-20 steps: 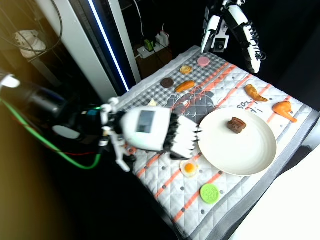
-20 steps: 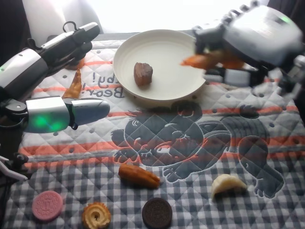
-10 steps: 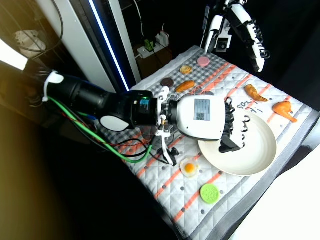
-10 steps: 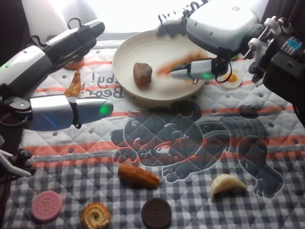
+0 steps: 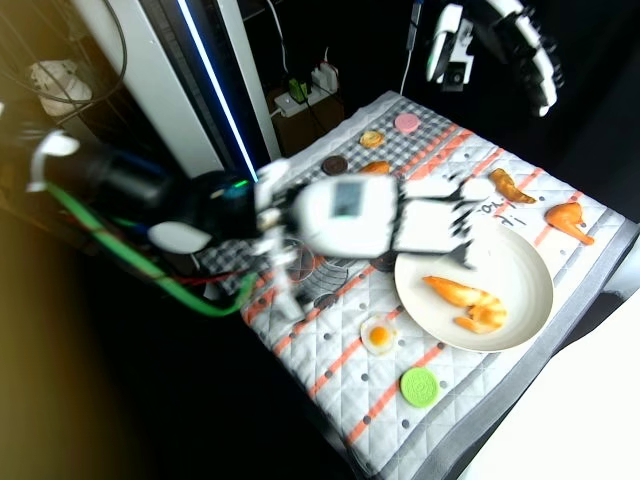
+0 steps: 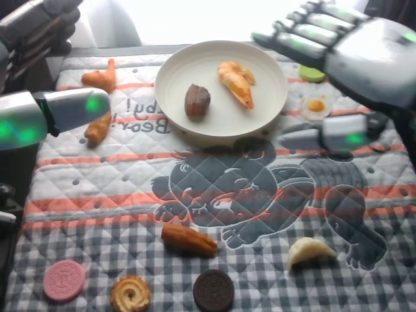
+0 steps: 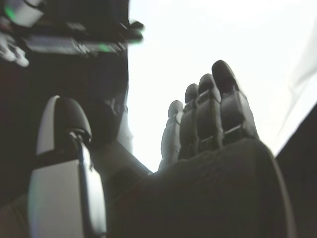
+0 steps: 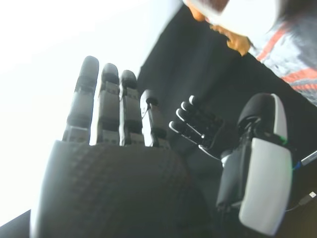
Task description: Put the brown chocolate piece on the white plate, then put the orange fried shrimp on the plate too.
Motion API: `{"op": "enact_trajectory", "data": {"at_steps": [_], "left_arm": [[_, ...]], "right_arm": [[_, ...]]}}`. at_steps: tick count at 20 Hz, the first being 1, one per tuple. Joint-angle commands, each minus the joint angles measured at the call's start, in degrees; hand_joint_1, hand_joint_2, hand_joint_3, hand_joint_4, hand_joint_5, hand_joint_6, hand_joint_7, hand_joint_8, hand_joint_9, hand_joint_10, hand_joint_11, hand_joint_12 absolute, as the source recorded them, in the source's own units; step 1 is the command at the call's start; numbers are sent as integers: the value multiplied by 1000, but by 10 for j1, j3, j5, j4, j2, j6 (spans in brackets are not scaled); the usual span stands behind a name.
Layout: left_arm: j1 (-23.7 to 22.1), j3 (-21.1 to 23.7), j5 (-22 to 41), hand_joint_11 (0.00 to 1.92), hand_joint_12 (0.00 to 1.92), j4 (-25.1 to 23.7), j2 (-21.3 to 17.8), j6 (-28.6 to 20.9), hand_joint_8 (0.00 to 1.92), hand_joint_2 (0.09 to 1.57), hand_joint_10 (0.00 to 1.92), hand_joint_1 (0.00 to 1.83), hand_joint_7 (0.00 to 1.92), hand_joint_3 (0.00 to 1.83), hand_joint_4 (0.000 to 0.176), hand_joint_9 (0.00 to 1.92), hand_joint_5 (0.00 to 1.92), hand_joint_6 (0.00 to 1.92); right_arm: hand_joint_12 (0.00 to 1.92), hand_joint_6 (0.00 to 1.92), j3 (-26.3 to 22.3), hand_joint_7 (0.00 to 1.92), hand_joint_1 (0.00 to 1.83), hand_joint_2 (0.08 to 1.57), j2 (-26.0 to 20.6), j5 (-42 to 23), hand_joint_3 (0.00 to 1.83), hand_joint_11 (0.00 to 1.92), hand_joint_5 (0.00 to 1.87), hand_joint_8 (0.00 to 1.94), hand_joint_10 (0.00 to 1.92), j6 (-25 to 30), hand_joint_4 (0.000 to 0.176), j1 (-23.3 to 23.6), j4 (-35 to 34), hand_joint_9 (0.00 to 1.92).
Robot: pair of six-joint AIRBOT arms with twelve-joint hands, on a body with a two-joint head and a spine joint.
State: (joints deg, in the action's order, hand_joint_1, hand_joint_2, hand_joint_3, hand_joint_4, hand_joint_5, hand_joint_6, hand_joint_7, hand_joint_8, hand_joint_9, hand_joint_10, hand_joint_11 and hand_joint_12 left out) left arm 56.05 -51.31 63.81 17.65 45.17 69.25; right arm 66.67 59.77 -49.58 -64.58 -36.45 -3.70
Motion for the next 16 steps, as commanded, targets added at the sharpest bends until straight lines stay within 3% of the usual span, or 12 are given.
{"op": "enact_trajectory", "data": {"at_steps": [1, 4, 5, 6, 7, 8, 10, 11, 12, 13, 14, 16], "left_arm": [[0, 1, 89, 0, 351, -7, -7, -13, 1, 943, 7, 852, 184, 2, 135, 125, 122, 1], [24, 2, 123, 0, 72, -12, -11, -57, 2, 965, 5, 828, 127, 3, 174, 98, 88, 1], [34, 3, 140, 0, 92, -12, -11, -72, 0, 948, 3, 789, 122, 1, 159, 138, 69, 0], [45, 3, 156, 0, 86, -11, -11, -89, 5, 926, 2, 922, 134, 0, 173, 128, 90, 9], [50, 2, 164, 0, 33, -12, -10, -102, 1, 961, 1, 935, 123, 4, 175, 117, 48, 3], [56, 2, 171, 3, 24, -13, -10, -113, 0, 987, 0, 909, 121, 13, 176, 101, 29, 0], [57, -2, 178, 1, 22, -13, -8, -129, 0, 995, 1, 893, 120, 12, 167, 96, 34, 3], [57, -7, 182, 28, 35, -13, -4, -140, 0, 971, 5, 822, 118, 1, 160, 107, 19, 0], [57, -14, 189, 48, 46, -14, 2, -160, 3, 952, 9, 799, 125, 0, 159, 119, 27, 4], [60, -19, 196, 78, 63, -14, 5, -177, 7, 948, 13, 789, 138, 0, 145, 131, 31, 5], [64, -19, 203, 70, 63, -14, 5, -184, 6, 949, 10, 797, 138, 0, 152, 128, 27, 3], [72, -15, 220, 28, 57, -16, 5, -188, 0, 972, 0, 836, 93, 3, 158, 72, 7, 0]], "right_arm": [[122, 4, -14, 238, 475, 917, -12, -124, 0, 0, 34, 5, 1, 1, 134, -11, -1, 117], [18, 0, -59, 202, 488, 936, -69, -232, 4, 1, 16, 0, 4, 48, 126, -117, -36, 121], [3, 0, -67, 216, 513, 955, -85, -274, 10, 0, 15, 7, 8, 79, 107, -155, -50, 128], [0, 0, -74, 216, 531, 968, -94, -323, 13, 0, 13, 6, 7, 113, 101, -200, -70, 130], [13, 7, -79, 235, 539, 961, -97, -352, 7, 30, 32, 12, 20, 120, 99, -224, -85, 164], [23, 4, -90, 214, 525, 957, -103, -383, 5, 50, 27, 2, 19, 121, 86, -255, -106, 169], [41, 12, -105, 196, 495, 981, -111, -414, 11, 83, 56, 7, 21, 121, 55, -288, -121, 187], [51, 13, -108, 225, 555, 986, -111, -416, 9, 95, 69, 16, 15, 121, 68, -290, -121, 180], [65, 8, -110, 206, 544, 1007, -111, -418, 15, 117, 63, 6, 9, 121, 52, -292, -121, 170], [267, 5, -110, 256, 551, 1028, -110, -420, 7, 64, 88, 5, 10, 122, 59, -292, -121, 217], [529, 1, -111, 303, 518, 1023, -110, -424, 1, 12, 114, 2, 2, 124, 64, -293, -120, 261], [741, 3, -115, 386, 515, 1040, -111, -432, 0, 0, 167, 6, 9, 129, 42, -294, -110, 327]]}}
